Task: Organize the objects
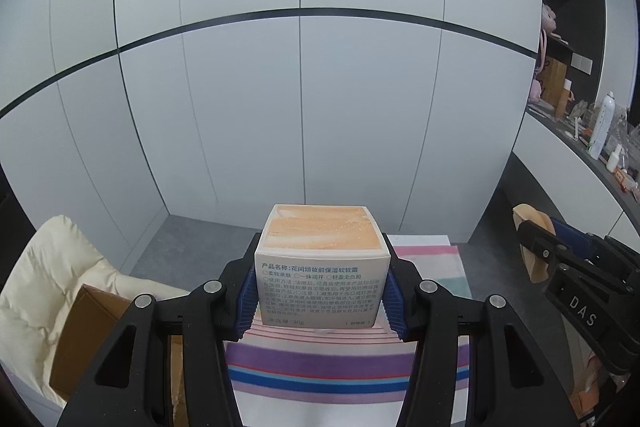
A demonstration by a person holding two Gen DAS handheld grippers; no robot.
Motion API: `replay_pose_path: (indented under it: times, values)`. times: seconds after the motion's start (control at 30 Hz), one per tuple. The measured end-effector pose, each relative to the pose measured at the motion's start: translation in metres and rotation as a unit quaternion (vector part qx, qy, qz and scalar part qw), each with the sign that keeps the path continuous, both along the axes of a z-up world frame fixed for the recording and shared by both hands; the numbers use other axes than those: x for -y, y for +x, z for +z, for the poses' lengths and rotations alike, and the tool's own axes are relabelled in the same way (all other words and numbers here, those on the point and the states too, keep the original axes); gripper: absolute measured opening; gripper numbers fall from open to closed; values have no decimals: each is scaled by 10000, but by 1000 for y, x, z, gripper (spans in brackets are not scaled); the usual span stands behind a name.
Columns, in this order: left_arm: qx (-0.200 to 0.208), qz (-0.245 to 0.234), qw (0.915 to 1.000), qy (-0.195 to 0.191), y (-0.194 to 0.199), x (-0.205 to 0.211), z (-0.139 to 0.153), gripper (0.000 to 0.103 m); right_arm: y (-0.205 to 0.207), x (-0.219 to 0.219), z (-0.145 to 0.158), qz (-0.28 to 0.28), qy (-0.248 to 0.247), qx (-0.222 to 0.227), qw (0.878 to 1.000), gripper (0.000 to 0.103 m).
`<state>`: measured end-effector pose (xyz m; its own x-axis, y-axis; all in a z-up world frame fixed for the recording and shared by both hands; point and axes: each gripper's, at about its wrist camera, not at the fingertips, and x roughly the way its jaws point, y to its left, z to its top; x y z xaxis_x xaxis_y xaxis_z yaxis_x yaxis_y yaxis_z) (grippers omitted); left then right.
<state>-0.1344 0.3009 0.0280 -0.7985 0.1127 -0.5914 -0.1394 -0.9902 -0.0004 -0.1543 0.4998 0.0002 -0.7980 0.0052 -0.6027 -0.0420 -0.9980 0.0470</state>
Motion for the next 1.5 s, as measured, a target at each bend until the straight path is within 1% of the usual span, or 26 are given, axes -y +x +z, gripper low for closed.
replay_pose_path:
  times: [0.17, 0.37, 0.5, 0.63, 0.83, 1.03, 1.1, 1.37, 1.5]
  values:
    - [7, 25, 10000, 16, 2, 5, -1, 52, 4, 2, 1, -4, 45, -8, 10000, 36]
    - [23, -28, 10000, -37, 6, -1, -2, 52, 8, 0, -4, -17, -9, 44, 10000, 36]
    - [10, -62, 10000, -27, 18, 2, -1, 52, 17, -5, -8, -112, -87, 104, 9998, 36]
    - [19, -85, 9999, 98, 35, 6, 0, 52, 33, -10, -11, -237, -210, 178, 9993, 36]
    - [-4, -184, 9997, 153, 71, 12, 0, 52, 71, -13, -16, -330, -238, 218, 9989, 36]
    - [-104, -209, 9997, -1, 109, 19, -2, 52, 112, -10, -20, -349, -248, 269, 9987, 36]
    - [-90, -226, 9997, 9, 122, 24, -4, 52, 125, -7, -22, -348, -239, 289, 9987, 36]
    - [153, -269, 9992, 272, 168, 52, -25, 52, 188, -2, -43, -347, -332, 500, 9976, 36]
    - [368, -262, 9988, 195, 185, 63, -41, 52, 212, -3, -54, -397, -410, 632, 9964, 36]
